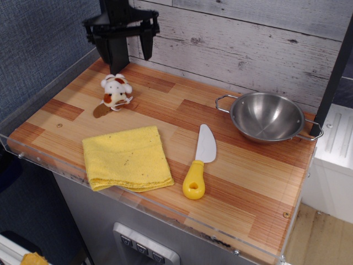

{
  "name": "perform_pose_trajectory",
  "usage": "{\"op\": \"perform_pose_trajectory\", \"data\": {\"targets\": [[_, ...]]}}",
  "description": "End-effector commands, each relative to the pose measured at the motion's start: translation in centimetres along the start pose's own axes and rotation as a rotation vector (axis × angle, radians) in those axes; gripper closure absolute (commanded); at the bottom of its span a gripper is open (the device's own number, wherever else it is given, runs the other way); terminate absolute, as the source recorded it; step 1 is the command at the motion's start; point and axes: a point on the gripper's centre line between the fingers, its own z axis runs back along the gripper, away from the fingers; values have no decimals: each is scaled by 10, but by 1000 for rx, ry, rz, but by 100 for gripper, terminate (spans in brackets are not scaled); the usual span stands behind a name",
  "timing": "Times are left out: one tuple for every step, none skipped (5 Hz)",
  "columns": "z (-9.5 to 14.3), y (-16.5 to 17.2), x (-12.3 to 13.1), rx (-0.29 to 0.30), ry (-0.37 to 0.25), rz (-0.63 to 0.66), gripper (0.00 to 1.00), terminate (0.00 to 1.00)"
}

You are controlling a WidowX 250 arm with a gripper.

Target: Move animal to upper left corner

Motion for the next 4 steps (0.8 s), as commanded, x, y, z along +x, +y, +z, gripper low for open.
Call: {"op": "perform_pose_trajectory", "data": {"targets": [[87,-4,-11,-78,-148,-18,0,0],[116,-9,-20,-105,-187,-40,0,0],[116,-9,-20,-105,-187,-40,0,0],[116,-9,-20,-105,-187,-40,0,0]]}}
